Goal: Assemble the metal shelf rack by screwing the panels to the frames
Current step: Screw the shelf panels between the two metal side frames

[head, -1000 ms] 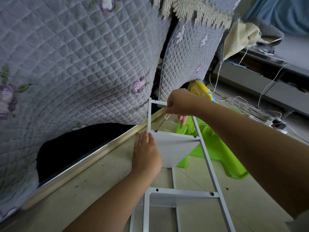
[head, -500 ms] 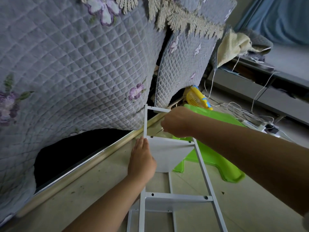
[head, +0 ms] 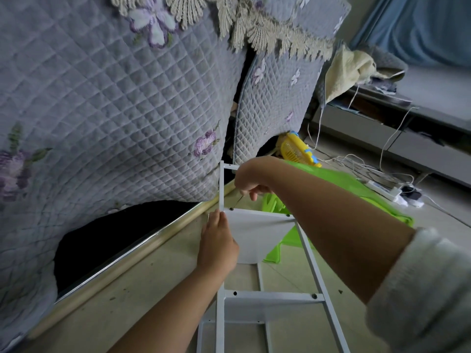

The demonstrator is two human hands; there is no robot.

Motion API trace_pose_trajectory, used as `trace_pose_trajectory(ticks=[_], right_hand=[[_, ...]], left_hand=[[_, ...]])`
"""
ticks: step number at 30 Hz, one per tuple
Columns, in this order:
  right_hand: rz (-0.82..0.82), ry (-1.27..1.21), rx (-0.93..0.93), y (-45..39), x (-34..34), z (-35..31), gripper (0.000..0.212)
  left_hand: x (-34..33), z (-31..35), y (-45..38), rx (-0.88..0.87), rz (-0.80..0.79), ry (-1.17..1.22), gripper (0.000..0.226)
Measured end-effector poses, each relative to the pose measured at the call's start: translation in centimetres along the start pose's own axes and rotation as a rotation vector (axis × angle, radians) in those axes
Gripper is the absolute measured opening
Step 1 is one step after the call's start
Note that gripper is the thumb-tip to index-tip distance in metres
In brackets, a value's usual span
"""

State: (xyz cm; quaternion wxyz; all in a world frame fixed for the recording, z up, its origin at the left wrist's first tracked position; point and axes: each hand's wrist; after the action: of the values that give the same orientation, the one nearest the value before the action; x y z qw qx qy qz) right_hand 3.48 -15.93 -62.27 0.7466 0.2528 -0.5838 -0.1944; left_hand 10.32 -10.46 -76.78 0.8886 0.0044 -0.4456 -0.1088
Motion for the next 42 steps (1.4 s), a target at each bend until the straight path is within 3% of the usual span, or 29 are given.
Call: trace_pose_trajectory(ticks=[3,9,14,18,22,25,27,30,35,42], right_hand=[[0.146,0.289,0.045,0.4,-0.9,0.1,0.014],[0.489,0.666,0.183,0.3,-2.5,1.8,0.024],[0.471,0.730,0.256,0.8,-2.8,2.6,0.026],[0.371,0.517,0.147,0.9,-2.2,1.5,0.027],[0.176,-0.020,-0.003,0.3,-1.1,1.2,0.021],[0.089,-0.162,-0.053,0.4,-1.4,1.2,0.034],[0.074,-0.185,-0.055,0.6,-1.6,1.3,0.027],[0.109,-0.233,-0.049,0.8,-2.4,1.4,0.033],[0.429,-0.446,-0.175,2.4,-5.4,5.1,0.033],[0.407,-0.743,-0.328,6.1,-17.9,10.1,0.038]], left_hand=[[0.2,0.0,-0.1,-0.001,-0.003,0.029,0.056],[0.1,-0.1,0.0,0.008,-0.015,0.083,0.056],[-0.2,-0.1,0.0,0.018,-0.002,0.140,0.055],[-0.4,-0.2,-0.2,0.016,0.013,0.145,0.055],[-0.5,-0.3,-0.1,0.013,0.018,0.134,0.054],[-0.5,-0.5,-0.4,0.012,0.018,0.130,0.053],[-0.5,-0.5,-0.4,0.013,0.003,0.114,0.053],[-0.5,-0.4,-0.4,0.017,-0.002,0.051,0.054],[0.3,-0.1,-0.4,-0.024,0.098,-0.163,0.056],[0.2,0.6,-2.5,-0.159,0.010,-0.364,0.053]])
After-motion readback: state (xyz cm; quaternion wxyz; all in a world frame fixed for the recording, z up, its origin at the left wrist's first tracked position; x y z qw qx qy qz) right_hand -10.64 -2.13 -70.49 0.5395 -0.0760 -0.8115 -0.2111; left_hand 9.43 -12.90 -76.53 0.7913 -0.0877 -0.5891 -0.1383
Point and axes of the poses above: each hand's wrist, its own y-axis away from the middle knuckle, its own x-axis out of the back of the hand, z = x × y, and after that the axes turned 6 degrees about x, right-handed
